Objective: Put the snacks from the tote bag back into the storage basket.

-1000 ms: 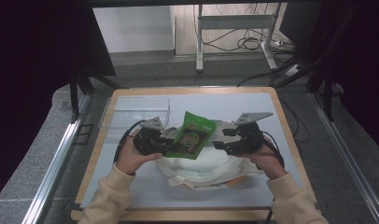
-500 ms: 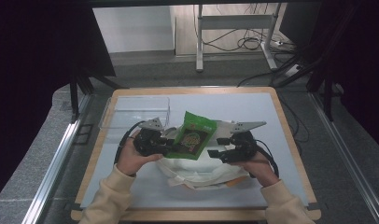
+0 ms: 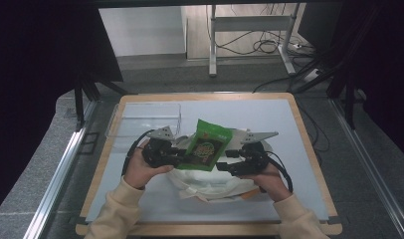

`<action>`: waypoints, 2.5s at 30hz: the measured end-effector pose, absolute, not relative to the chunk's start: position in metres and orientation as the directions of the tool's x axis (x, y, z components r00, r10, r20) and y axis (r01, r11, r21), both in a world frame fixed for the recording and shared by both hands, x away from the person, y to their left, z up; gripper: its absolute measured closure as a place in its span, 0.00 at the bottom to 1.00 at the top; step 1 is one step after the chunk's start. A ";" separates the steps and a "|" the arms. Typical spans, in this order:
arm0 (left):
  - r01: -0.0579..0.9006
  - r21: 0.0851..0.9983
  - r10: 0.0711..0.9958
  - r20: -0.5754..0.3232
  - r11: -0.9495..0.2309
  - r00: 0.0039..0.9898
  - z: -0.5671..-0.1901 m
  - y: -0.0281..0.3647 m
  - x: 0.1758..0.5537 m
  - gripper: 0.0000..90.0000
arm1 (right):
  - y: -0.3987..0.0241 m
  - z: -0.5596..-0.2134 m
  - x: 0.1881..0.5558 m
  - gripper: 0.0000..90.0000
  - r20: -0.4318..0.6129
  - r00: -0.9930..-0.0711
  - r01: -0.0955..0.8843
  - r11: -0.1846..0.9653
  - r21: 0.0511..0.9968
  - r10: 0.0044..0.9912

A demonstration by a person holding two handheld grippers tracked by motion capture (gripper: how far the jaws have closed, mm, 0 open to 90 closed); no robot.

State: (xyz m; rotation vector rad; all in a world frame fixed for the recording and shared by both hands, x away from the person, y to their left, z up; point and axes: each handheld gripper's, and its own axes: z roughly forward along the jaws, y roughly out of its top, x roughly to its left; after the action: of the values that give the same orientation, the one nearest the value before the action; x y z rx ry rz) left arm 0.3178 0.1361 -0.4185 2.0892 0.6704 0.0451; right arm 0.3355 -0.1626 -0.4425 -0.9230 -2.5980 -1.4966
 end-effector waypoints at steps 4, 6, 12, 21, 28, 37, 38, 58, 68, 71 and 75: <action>0.445 0.791 0.470 -0.230 -0.420 0.852 -0.418 0.137 0.318 0.80 | -0.155 -0.446 0.336 0.36 0.319 -0.828 0.498 0.346 0.795 0.460; 0.441 0.797 0.466 -0.231 -0.413 0.854 -0.416 0.138 0.316 0.80 | -0.152 -0.448 0.337 0.36 0.334 -0.829 0.504 0.340 0.794 0.448; 0.429 0.813 0.442 -0.242 -0.393 0.864 -0.411 0.139 0.313 0.80 | -0.145 -0.453 0.337 0.40 0.368 -0.834 0.508 0.312 0.803 0.410; 0.428 0.819 0.428 -0.253 -0.383 0.868 -0.411 0.138 0.312 0.80 | -0.144 -0.449 0.333 0.63 0.370 -0.862 0.467 0.262 0.844 0.345; 0.455 0.795 0.419 -0.282 -0.402 0.863 -0.421 0.138 0.320 0.77 | -0.148 -0.449 0.336 0.74 0.379 -0.866 0.468 0.266 0.843 0.325; 0.450 0.794 0.416 -0.277 -0.409 0.866 -0.428 0.135 0.324 0.71 | -0.154 -0.448 0.338 0.81 0.368 -0.882 0.449 0.285 0.847 0.295; 0.447 0.795 0.419 -0.271 -0.410 0.866 -0.428 0.135 0.324 0.70 | -0.154 -0.448 0.338 0.81 0.364 -0.883 0.446 0.287 0.848 0.296; 0.419 0.817 0.518 -0.177 -0.397 0.837 -0.421 0.153 0.322 0.38 | -0.171 -0.439 0.338 0.82 0.209 -0.893 0.374 0.399 0.837 0.399; 0.409 0.823 0.530 -0.161 -0.394 0.833 -0.420 0.158 0.321 0.36 | -0.172 -0.432 0.338 0.82 0.121 -0.904 0.326 0.477 0.816 0.410; 0.407 0.825 0.531 -0.158 -0.392 0.832 -0.419 0.158 0.321 0.35 | -0.173 -0.432 0.339 0.82 0.107 -0.906 0.320 0.496 0.807 0.410; 0.400 0.824 0.525 -0.151 -0.402 0.838 -0.416 0.157 0.320 0.35 | -0.173 -0.433 0.340 0.82 0.088 -0.908 0.315 0.530 0.787 0.410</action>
State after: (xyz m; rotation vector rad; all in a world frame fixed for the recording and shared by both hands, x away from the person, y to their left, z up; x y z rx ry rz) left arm 0.3201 0.1567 -0.4162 2.0437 0.6787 0.1616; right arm 0.3397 -0.1733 -0.4332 -0.6754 -2.8412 -1.4252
